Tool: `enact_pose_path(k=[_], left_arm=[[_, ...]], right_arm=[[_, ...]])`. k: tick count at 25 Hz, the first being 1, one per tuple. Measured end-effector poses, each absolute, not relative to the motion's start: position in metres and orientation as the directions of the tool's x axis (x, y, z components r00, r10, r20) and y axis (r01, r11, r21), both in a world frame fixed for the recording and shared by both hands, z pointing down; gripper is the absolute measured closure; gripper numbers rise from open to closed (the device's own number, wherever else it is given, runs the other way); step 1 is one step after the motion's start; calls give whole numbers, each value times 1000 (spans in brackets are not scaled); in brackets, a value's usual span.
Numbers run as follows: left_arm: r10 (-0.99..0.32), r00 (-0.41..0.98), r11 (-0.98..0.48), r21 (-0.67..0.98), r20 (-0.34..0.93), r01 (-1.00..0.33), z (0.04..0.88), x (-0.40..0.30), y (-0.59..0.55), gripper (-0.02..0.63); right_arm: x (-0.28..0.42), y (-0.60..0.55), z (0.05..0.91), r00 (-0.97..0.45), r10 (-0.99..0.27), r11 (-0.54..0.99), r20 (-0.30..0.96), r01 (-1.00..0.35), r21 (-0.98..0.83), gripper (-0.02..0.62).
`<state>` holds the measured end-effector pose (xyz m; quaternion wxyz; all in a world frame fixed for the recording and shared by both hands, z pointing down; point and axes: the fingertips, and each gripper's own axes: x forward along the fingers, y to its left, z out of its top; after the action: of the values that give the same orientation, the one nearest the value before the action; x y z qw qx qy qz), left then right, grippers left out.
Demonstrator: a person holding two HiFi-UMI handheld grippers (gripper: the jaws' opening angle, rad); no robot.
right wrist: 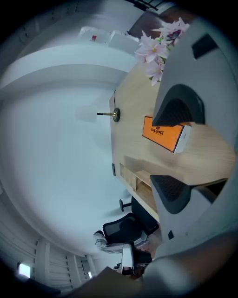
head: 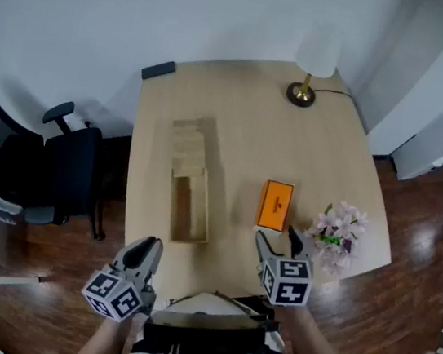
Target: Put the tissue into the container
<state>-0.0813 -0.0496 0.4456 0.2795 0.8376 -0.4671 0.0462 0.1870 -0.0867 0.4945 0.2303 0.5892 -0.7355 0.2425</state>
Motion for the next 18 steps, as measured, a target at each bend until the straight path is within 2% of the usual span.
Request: enact_pose_path(k=[8, 18], left_arm=[[-690, 644, -497, 429, 332, -754, 439, -26, -74, 532], [-553, 744, -627, 400, 376, -668, 454, 58, -121, 532]], right_arm=[[205, -110, 495, -141, -762, 130, 632, -989, -64, 268], [222, -153, 532, -105, -713, 50, 693, -994, -100, 188]])
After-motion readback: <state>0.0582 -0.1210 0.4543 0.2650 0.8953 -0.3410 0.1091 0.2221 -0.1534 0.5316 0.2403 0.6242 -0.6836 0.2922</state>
